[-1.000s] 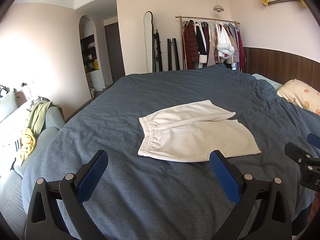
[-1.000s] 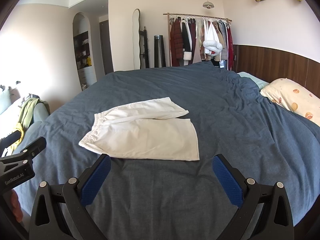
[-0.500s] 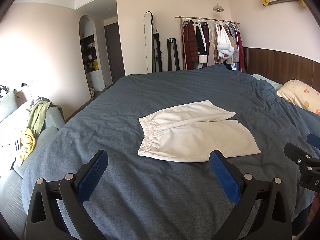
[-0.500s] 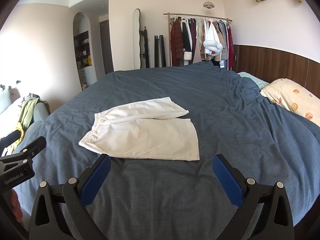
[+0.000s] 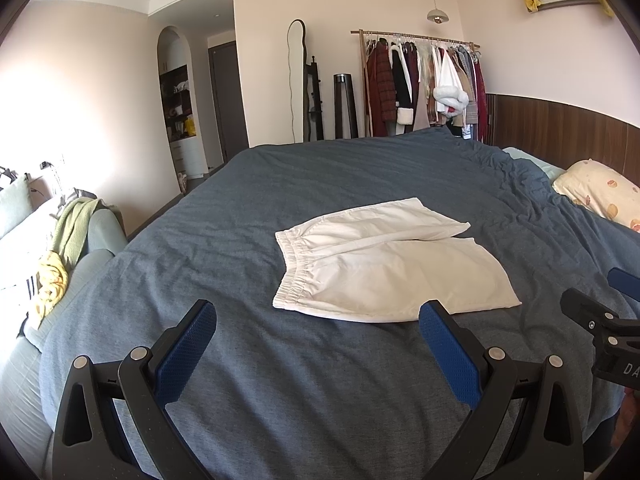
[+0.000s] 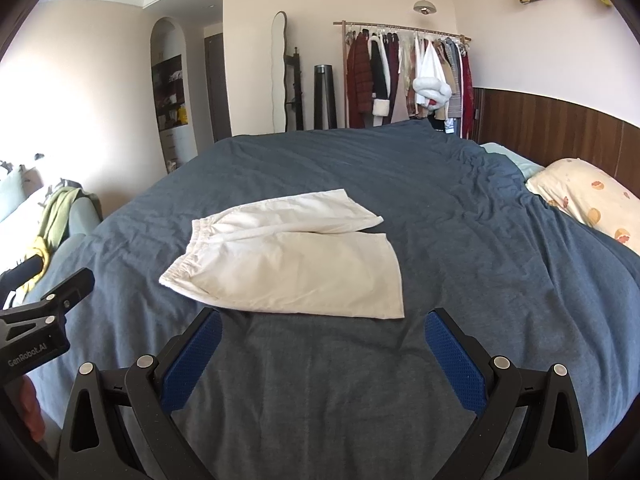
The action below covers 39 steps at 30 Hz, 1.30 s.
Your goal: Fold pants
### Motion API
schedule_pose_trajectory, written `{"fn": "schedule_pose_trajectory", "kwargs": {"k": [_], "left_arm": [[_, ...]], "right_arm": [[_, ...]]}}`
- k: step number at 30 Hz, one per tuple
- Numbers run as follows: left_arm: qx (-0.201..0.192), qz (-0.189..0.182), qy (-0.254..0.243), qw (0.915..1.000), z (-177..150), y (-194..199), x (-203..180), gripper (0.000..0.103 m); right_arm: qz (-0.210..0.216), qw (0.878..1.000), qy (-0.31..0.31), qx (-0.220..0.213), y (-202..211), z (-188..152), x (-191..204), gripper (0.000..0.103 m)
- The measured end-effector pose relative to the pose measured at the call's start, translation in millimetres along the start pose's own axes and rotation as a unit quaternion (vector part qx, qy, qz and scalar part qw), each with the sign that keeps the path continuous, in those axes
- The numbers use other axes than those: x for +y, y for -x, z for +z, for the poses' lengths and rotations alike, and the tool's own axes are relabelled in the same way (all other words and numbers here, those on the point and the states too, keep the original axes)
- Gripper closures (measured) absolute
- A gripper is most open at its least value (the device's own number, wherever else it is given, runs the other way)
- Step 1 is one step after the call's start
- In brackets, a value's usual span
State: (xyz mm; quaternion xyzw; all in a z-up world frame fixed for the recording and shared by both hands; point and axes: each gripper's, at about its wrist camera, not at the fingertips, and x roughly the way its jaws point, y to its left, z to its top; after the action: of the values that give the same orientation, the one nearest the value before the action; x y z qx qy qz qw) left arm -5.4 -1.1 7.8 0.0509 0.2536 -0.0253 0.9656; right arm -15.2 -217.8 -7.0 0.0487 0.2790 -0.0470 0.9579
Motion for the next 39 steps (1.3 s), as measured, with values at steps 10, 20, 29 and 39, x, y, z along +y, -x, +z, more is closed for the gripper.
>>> {"fn": "schedule_pose_trajectory", "kwargs": {"k": [10, 20, 29, 39], "left_arm": [[-0.001, 0.016, 0.001, 0.9999, 25, -21, 9, 0.0], [-0.002, 0.038, -0.006, 0.9993, 74, -59, 29, 0.0], [0.005, 0.054, -0.035, 0.9979, 139, -100, 46, 0.0], [0.047, 0.036, -0.049, 0.9971, 182, -146, 64, 0.0]], "right_arm": [[0.009, 1.0, 0.023, -0.004, -26, 35, 7, 0.001], [0.029, 0.998, 0.062, 0.002, -72, 98, 23, 0.001], [0.017, 0.992, 0.127, 0.023, -117, 177, 40, 0.001], [0.0, 0.981, 0.185, 0.054, -165, 248, 55, 0.001]]}}
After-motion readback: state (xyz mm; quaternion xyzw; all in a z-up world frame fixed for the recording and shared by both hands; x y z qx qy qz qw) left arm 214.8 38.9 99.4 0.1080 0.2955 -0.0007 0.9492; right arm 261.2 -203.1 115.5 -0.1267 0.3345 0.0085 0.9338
